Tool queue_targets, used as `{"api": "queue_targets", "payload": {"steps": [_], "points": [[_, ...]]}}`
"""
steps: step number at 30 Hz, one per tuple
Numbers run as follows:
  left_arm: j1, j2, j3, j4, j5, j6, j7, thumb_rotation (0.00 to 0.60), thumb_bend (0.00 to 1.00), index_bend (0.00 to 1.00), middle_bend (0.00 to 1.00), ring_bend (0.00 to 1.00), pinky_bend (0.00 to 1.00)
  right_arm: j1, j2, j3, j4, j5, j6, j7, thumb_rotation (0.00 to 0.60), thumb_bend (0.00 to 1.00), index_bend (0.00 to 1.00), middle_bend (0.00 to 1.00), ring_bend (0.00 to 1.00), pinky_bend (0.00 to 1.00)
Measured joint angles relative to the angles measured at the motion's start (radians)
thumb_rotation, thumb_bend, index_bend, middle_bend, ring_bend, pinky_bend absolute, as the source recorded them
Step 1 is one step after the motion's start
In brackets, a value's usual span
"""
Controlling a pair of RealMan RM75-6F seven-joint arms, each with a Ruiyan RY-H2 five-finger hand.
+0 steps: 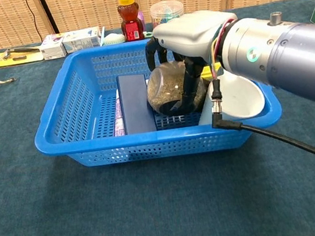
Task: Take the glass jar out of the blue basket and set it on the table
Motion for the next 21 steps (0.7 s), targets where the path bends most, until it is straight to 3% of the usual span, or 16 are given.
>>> {"api": "queue_targets", "payload": {"steps": [15, 21], "points": [[0.001, 0.006, 0.003, 0.002, 0.004, -0.004, -0.014, 0.600, 0.02, 0.00, 0.00, 0.00, 0.00, 0.004, 0.076, 0.134, -0.120, -0.006, 0.039, -0.031, 0.600, 0.34, 0.56, 0.53, 0.59, 0.71], [0.000, 0.010, 0.002, 0.001, -0.002, -0.008, -0.020, 0.600, 0.02, 0.00, 0.00, 0.00, 0.00, -0.012, 0.207, 0.198, -0.198, 0.014, 0.077, -0.054, 0.600, 0.34, 0.57, 0.53, 0.59, 0.71]]}}
